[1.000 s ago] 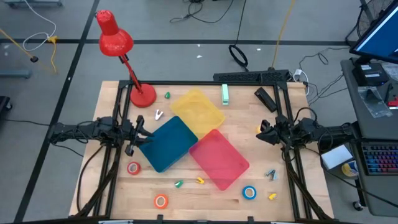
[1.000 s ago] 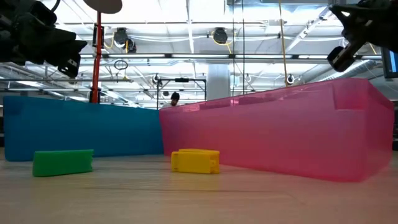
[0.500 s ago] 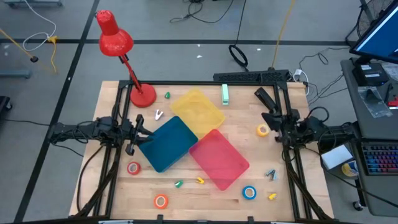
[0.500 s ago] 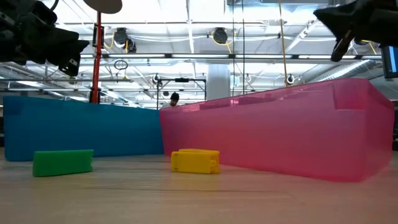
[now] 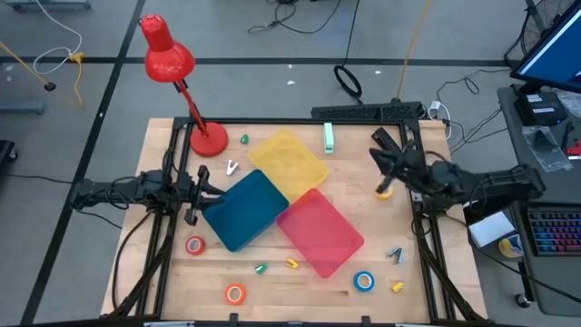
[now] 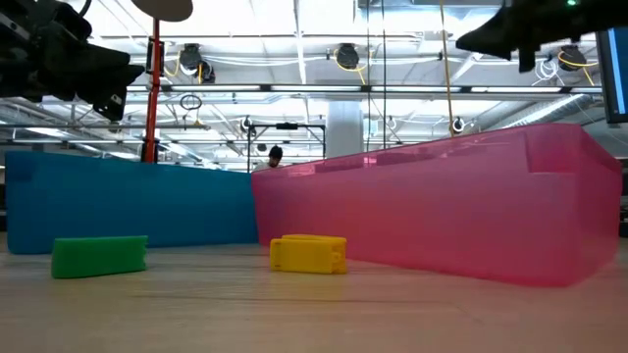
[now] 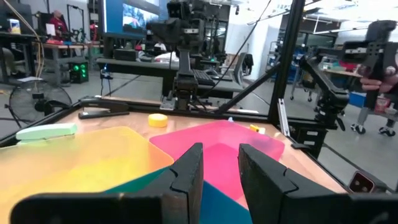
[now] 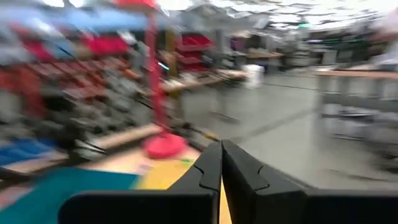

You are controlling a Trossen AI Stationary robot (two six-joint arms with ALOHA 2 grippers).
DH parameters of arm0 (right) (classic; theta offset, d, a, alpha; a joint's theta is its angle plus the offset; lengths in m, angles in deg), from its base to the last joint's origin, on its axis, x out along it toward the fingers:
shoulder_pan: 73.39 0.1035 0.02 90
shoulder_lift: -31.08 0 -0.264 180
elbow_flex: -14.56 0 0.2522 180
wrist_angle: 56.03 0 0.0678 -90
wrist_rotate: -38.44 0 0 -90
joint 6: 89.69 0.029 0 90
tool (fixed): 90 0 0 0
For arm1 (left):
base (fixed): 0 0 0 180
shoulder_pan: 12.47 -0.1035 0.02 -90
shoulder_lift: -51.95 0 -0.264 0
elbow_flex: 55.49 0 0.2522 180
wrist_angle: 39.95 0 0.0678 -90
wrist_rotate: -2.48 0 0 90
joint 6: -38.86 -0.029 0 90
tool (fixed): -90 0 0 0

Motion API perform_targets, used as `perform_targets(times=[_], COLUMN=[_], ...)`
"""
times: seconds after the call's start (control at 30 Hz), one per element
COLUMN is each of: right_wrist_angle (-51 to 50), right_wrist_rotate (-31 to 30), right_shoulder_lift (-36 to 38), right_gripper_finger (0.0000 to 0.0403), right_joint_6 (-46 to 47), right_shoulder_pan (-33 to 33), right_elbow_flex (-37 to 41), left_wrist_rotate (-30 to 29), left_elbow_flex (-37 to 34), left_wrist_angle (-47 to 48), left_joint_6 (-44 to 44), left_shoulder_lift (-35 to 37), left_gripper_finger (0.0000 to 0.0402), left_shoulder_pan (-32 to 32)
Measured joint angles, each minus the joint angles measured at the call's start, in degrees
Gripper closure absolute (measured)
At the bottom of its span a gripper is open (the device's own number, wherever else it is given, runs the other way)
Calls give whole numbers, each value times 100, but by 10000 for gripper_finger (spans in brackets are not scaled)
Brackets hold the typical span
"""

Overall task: Pick and place Stapler, Stapler remover, tape
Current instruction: Put the large black stapler into the blue bin

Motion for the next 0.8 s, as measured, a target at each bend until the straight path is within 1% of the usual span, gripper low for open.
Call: perform_targets(times=[0.07,0.13,0.23,0.33,0.43,0.5,0.57,0.67,0.8], right_wrist_angle=[-207,-204,-193,-212,-346,-624,-1065,-1697,-2568], right_wrist_rotate=[-472,-919,-1444,-1725,-1761,-1728,-1502,-939,101], right_shoulder_lift=[-417,-807,-1284,-1622,-1797,-1875,-1912,-1934,-1947], right_gripper_finger=[399,399,399,399,399,399,399,399,399], right_joint_6=[-303,-533,-834,-917,-589,-105,439,1231,2313], right_shoulder_pan=[-32,-119,-323,-568,-847,-1033,-1235,-1613,-2277], right_elbow_flex=[-359,-664,-1002,-1125,-1135,-1139,-1139,-1139,-1141], left_wrist_rotate=[0,0,0,0,0,0,0,0,0], left_elbow_flex=[0,0,0,0,0,0,2,2,2], left_wrist_angle=[-34,-69,-119,-120,-120,-119,-120,-122,-134], left_joint_6=[0,2,3,4,2,3,2,2,2], left_shoulder_lift=[0,0,0,0,0,0,0,0,0], left_gripper_finger=[298,298,298,298,298,298,298,298,298], left_shoulder_pan=[0,0,0,0,0,0,0,0,0])
